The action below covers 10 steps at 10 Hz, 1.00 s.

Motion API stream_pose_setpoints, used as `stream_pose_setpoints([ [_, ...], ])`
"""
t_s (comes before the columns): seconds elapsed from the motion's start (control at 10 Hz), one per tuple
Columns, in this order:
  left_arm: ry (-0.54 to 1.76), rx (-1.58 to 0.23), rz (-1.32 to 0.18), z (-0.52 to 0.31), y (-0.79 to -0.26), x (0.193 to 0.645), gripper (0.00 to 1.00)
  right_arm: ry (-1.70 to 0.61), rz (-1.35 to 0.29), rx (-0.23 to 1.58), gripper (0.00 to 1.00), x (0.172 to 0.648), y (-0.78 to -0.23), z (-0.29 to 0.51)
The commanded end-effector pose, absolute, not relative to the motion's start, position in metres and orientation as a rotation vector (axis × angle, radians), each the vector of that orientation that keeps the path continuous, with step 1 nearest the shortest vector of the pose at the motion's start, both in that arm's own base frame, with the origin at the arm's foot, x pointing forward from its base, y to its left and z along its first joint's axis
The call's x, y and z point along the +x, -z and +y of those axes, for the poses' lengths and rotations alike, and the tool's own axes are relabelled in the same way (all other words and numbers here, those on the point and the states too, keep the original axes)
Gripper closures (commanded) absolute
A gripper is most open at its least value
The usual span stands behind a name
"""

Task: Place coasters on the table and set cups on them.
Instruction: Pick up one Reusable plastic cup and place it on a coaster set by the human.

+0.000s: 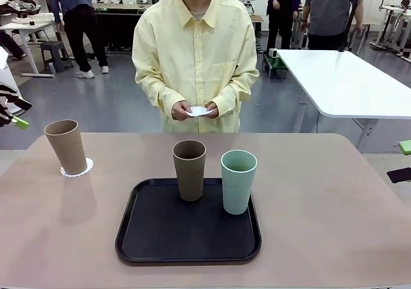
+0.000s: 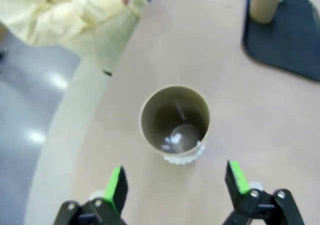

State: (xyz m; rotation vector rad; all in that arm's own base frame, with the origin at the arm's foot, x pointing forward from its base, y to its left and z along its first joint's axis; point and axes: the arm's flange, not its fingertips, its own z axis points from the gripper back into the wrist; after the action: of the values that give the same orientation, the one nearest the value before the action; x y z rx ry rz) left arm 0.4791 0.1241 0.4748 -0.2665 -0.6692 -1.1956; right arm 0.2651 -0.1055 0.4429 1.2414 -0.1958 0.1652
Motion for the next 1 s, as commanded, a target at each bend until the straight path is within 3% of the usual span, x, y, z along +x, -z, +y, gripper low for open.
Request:
stream_pose_setpoints([
  [0.0,1.156,-0.217,-0.516,0.093,-0.491,0.457,0.00,-0.175,-0.205,1.257,0.00,0.266,-0.443,-0.106],
  [0.4,1.165,-0.142,-0.260,0.060,-0.506,0.425,0.00,-0.175,-0.205,1.257,0.00,0.266,-0.443,-0.106],
  [0.9,1.160,-0.148,-0.277,0.061,-0.505,0.430,0.00,-0.175,-0.205,1.257,0.00,0.266,-0.443,-0.106],
])
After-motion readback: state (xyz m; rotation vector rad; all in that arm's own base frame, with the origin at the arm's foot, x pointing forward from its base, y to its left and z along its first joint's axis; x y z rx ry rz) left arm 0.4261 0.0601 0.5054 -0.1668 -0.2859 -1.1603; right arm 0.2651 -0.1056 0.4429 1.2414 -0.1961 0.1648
